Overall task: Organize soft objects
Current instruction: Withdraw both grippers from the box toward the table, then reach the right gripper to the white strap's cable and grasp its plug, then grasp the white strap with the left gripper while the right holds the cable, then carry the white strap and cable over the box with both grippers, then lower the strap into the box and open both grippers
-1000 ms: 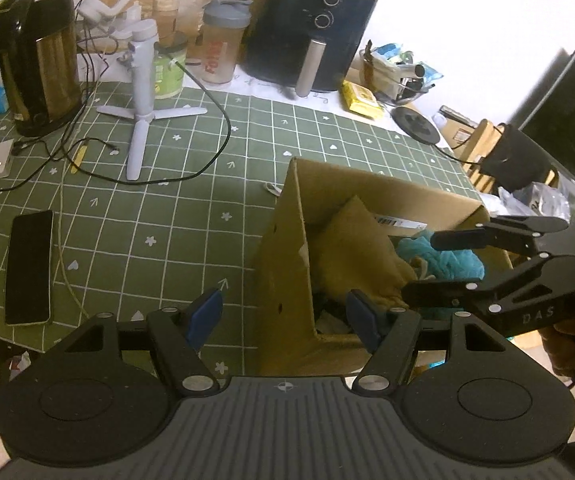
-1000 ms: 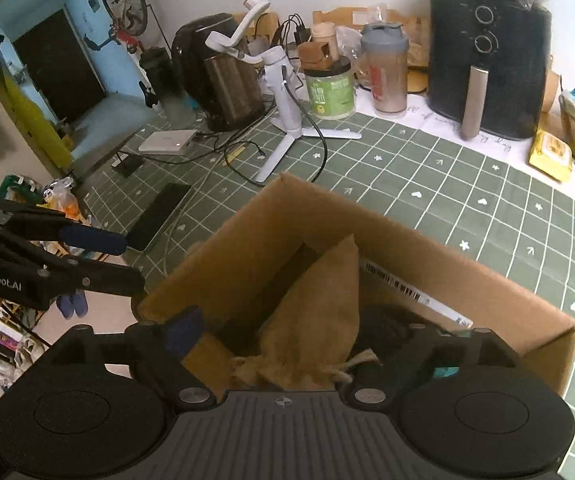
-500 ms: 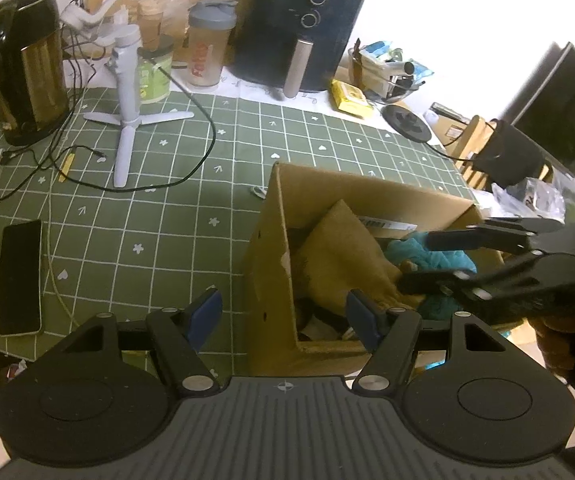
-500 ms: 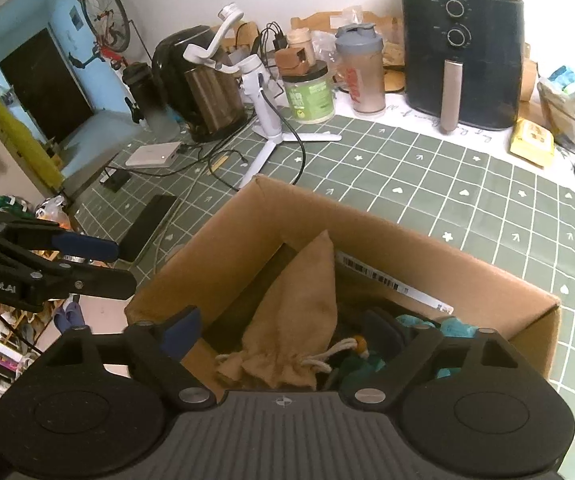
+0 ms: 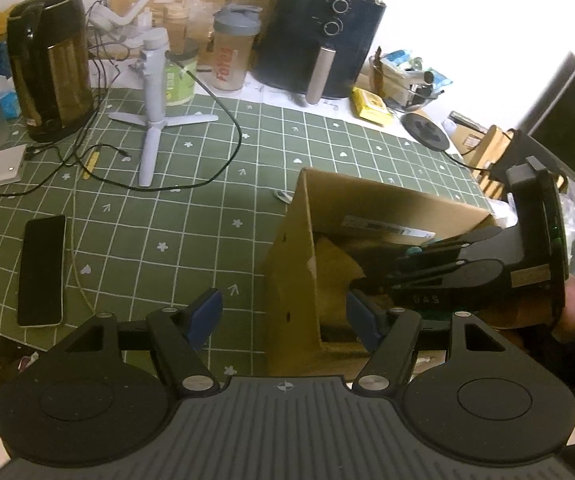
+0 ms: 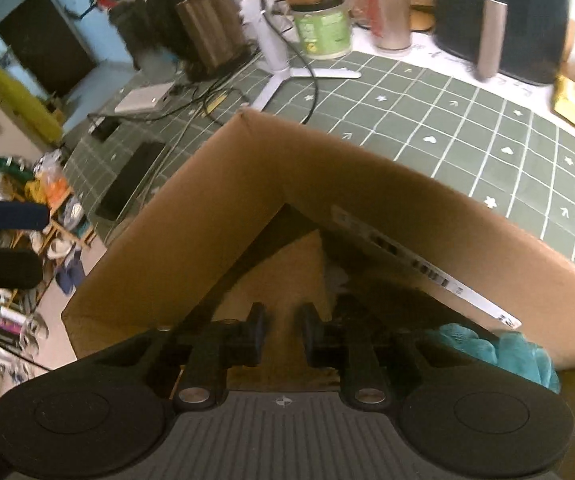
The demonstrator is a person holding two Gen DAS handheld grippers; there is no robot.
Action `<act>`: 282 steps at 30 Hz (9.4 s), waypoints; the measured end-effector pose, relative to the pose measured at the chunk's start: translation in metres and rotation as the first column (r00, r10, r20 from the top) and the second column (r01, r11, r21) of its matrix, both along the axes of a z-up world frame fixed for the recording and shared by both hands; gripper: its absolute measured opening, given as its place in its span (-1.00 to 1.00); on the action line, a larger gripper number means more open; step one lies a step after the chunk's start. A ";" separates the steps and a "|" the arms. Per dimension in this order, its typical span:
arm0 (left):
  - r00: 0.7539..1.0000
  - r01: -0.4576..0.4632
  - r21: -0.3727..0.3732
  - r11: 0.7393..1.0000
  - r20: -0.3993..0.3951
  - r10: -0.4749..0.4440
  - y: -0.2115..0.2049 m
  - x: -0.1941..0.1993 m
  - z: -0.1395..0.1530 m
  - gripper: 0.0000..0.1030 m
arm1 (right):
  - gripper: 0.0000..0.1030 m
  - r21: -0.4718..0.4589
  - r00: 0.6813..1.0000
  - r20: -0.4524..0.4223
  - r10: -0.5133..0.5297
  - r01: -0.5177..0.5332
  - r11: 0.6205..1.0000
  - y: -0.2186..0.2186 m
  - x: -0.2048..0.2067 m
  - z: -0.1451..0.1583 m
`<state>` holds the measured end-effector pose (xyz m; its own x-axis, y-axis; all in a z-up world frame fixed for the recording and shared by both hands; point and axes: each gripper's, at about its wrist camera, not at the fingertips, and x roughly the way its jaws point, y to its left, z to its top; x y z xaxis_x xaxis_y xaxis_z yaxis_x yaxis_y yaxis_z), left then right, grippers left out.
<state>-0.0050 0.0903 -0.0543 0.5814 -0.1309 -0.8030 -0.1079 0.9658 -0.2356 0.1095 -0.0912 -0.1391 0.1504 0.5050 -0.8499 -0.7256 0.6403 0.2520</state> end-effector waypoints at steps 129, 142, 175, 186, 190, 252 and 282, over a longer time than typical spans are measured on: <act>0.997 -0.074 0.039 0.996 0.006 0.074 0.002 0.120 0.002 0.31 | -0.82 -0.270 0.798 0.128 0.589 -0.544 0.795 -0.038 0.165 -0.090; 0.990 0.120 0.099 0.988 0.065 -0.127 0.000 0.165 0.019 0.31 | -0.83 -0.200 0.940 0.201 0.274 -0.235 0.951 -0.093 0.166 -0.058; 0.612 0.786 0.097 0.610 -0.263 -0.746 -0.058 0.280 -0.132 -0.20 | -0.83 0.039 0.922 0.228 -0.314 0.314 0.949 -0.173 0.109 0.011; 0.564 0.825 0.185 0.534 -0.346 -0.750 -0.065 0.284 -0.165 -0.58 | -0.82 0.046 0.904 0.239 -0.356 0.355 0.934 -0.181 0.093 0.019; 0.588 0.808 0.211 0.550 -0.342 -0.733 -0.065 0.283 -0.162 -0.84 | -0.83 0.052 0.897 0.245 -0.368 0.367 0.929 -0.181 0.091 0.023; 0.865 0.490 0.075 0.868 0.078 -0.495 -0.057 0.079 0.011 -0.95 | -0.82 0.189 0.919 0.269 -0.289 0.243 0.951 -0.131 -0.014 0.086; 0.972 0.212 0.079 0.974 0.091 -0.219 -0.035 0.019 0.002 -0.11 | -0.81 0.153 0.946 0.265 -0.188 0.152 0.977 -0.073 -0.045 0.099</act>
<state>0.0144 0.0553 -0.0525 0.6220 -0.2088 -0.7547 0.1248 0.9779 -0.1678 0.0640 -0.1640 -0.0397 0.4635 0.5534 -0.6920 -0.6617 0.7356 0.1451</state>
